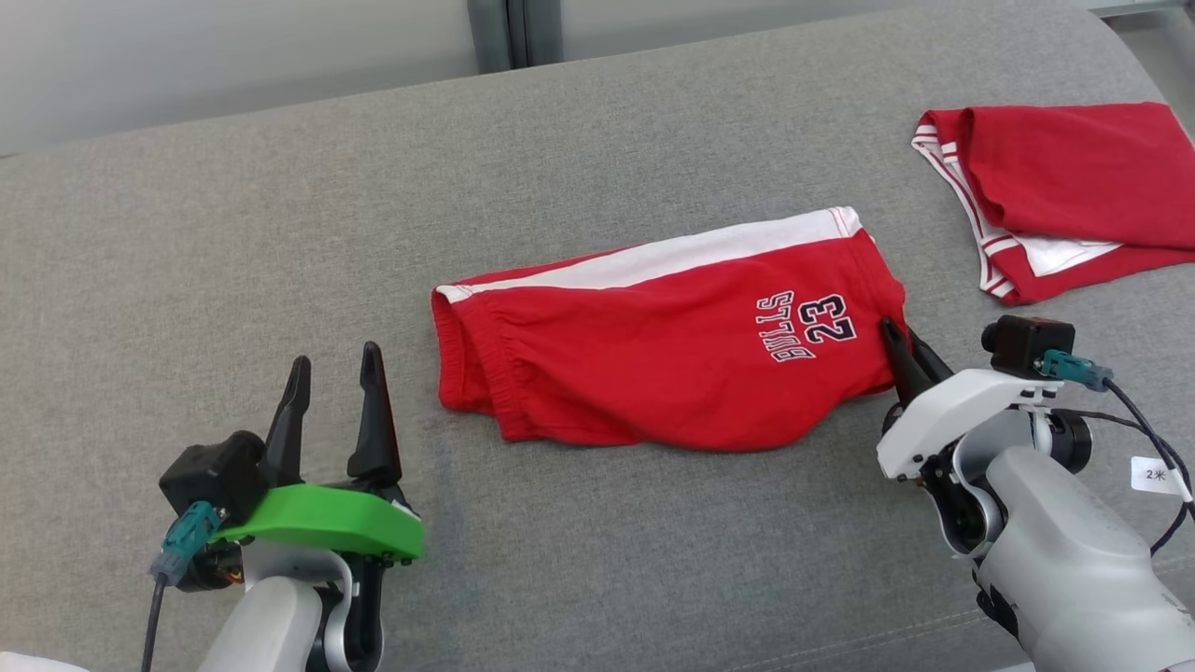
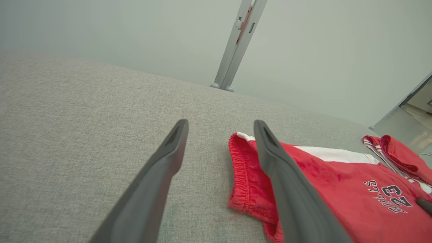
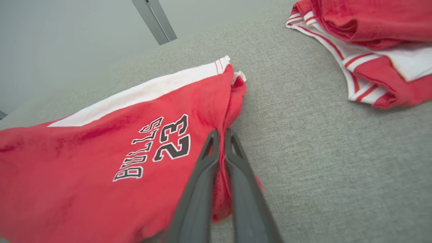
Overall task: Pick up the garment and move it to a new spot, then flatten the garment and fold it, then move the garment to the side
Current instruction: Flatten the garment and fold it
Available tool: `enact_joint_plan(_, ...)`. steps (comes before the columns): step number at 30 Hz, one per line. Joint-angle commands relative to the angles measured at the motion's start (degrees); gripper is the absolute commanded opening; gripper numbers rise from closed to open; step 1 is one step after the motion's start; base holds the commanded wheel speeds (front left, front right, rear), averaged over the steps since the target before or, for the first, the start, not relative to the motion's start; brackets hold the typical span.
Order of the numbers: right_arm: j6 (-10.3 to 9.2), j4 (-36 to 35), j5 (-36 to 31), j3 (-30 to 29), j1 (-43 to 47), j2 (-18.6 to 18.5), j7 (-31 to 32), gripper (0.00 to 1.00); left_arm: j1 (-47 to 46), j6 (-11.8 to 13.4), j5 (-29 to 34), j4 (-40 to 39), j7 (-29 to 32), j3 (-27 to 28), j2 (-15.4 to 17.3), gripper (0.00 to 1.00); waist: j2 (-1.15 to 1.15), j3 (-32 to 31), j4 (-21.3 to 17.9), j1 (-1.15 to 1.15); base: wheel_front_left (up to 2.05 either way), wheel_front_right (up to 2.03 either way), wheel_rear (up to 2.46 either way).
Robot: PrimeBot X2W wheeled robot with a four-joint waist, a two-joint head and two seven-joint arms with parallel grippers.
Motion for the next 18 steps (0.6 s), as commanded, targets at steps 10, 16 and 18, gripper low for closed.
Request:
enact_joint_plan(10, -0.09, -0.17, -3.74, -3.35, 1.93, 0.91, 1.64, 0.00, 1.33, -0.62, 0.40, 0.75, 0.01, -0.60, -0.09, 1.00, 0.00, -1.35, 1.70, 0.00, 0.00, 0.00, 0.00)
enact_joint_plan(16, -0.09, -0.95, -5.41, -5.15, 2.55, 0.84, 2.56, 0.00, 1.67, -0.59, 0.34, 0.74, 0.01, -0.60, 0.09, 1.00, 0.00, -1.67, 3.19, 0.00, 0.00, 0.00, 0.00)
enact_joint_plan(18, -0.09, -1.38, -5.84, -5.73, 2.91, 0.87, 2.86, 0.00, 1.80, -0.51, 0.30, 0.60, 0.01, -0.56, 0.02, 1.00, 0.00, -1.83, 3.69, 0.00, 0.00, 0.00, 0.00)
